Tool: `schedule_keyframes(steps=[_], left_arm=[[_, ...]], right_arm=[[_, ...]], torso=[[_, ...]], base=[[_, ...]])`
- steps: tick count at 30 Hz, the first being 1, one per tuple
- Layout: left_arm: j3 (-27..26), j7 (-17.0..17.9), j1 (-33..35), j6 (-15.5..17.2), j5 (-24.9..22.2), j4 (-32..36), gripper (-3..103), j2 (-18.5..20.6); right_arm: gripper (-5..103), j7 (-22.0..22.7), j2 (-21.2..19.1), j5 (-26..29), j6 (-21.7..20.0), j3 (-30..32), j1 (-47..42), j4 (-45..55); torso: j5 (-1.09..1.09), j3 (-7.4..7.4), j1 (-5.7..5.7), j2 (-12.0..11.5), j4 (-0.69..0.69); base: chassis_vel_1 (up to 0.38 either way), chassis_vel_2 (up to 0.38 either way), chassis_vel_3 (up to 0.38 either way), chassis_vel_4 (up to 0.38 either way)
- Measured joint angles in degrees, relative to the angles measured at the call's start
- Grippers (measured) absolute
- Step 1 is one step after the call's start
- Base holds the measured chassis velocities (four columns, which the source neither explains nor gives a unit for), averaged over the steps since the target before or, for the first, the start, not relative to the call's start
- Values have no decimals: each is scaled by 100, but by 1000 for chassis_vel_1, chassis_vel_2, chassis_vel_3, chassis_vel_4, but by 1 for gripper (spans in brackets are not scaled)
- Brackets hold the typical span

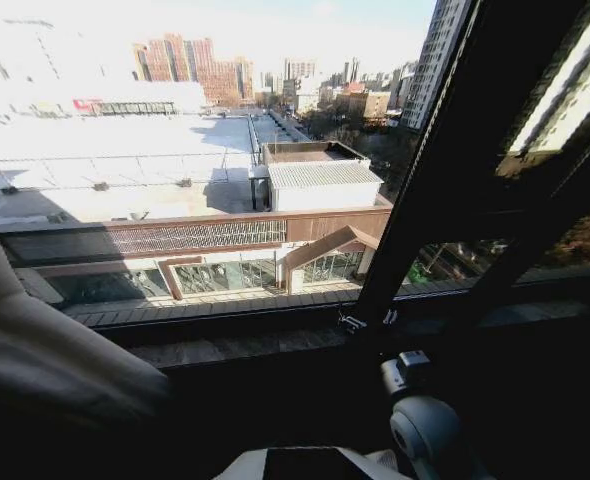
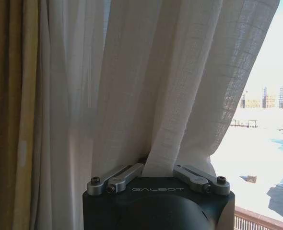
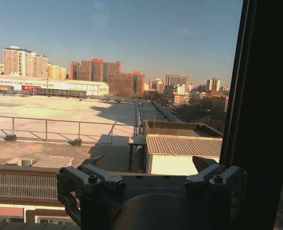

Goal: Open the curtains by pulling them apart, changing their state from closed to fully open.

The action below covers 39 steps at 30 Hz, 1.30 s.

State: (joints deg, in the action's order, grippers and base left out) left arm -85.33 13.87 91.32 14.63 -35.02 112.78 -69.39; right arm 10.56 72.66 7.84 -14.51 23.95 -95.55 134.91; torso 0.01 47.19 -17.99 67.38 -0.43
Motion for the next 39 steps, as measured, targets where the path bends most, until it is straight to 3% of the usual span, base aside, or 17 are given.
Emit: schedule_keyframes(steps=[2, 4, 5, 7, 9, 10, 13, 15, 17, 20, 21, 25, 27, 29, 30, 34, 39], left_arm=[[-19, 239, -69, 17, 42, -95, 0, 47], [-53, 1082, -378, 55, 295, -507, 0, 260], [-52, 1288, -466, 62, 375, -626, 0, 323], [-45, 1408, -525, 79, 429, -692, -2, 366], [8, 1474, -567, 161, 512, -665, 4, 401], [98, 1423, -547, 200, 580, -490, 14, 374], [230, 1284, -488, 215, 694, -263, 20, 293], [521, 886, -296, 224, 811, 234, 30, 83], [621, 739, -223, 224, 832, 410, 36, 8], [1113, 86, 97, 170, 987, 1189, 46, -280], [1113, 86, 97, 170, 987, 1189, 46, -280], [1881, -203, 276, 127, 1127, 1911, 68, -476], [2067, -228, 295, 149, 1168, 2045, 68, -497], [2503, -389, 340, 175, 1205, 2309, 79, -511], [2503, -389, 340, 175, 1205, 2309, 79, -511], [2890, -873, 400, 128, 1284, 2454, 98, -463], [3097, -929, 445, 125, 1322, 2481, 100, -450]], right_arm=[[100, -6, 5, -1, 1, -12, 0, -5], [100, -15, 15, -5, 5, -24, -9, -17], [100, -17, 16, -5, 7, -23, -16, -21], [100, -17, 17, -5, 8, -22, -21, -25], [100, -17, 19, -5, 10, -9, -29, -34], [100, -18, 26, -5, 11, -6, -28, -41], [100, -17, 41, -6, 12, -9, -22, -53], [100, -18, 67, -12, 12, -35, -12, -66], [100, -18, 72, -14, 12, -44, -9, -71], [100, -18, 93, -23, 12, -86, 2, -89], [100, -18, 93, -23, 12, -86, 2, -89], [100, -18, 91, -25, 12, -83, -4, -92], [100, -17, 87, -26, 12, -71, -8, -92], [100, -2, 81, -22, 13, -43, -13, -74], [100, -2, 81, -22, 13, -43, -13, -74], [100, 66, 76, -8, -21, 79, -59, 37], [100, 170, 51, 7, -146, 236, -119, 156]], torso=[[-1, 0, 0, 0, 0], [-1, 0, 0, 0, -1], [-2, 0, 0, 0, -1], [-2, 0, 0, 0, -1], [-3, 0, 0, 0, 0], [-2, 0, 0, 0, 0], [0, 0, 0, 0, -1], [0, 0, 0, 0, 0], [0, 0, 0, 0, -1], [1, 0, 0, 0, -1], [1, 0, 0, 0, -1], [3, 0, 1, 0, -1], [2, 0, 1, 0, -1], [2, 0, 1, 0, -1], [2, 0, 1, 0, -1], [2, 0, 1, 0, -1], [1, 0, 1, 0, -1]], base=[[0, 0, 0, 0], [0, 0, 0, 0], [0, 0, 0, 0], [0, 0, 0, 0], [0, 0, 0, 0], [0, 0, 0, 0], [0, 0, 0, 0], [0, 0, 0, 0], [0, 0, 0, 0], [0, 0, 0, 0], [0, 0, 0, 0], [0, 0, 0, 0], [0, 0, 0, 0], [0, 0, 0, 0], [0, 0, 0, 0], [0, 0, 0, 0], [0, 0, 0, 0]])
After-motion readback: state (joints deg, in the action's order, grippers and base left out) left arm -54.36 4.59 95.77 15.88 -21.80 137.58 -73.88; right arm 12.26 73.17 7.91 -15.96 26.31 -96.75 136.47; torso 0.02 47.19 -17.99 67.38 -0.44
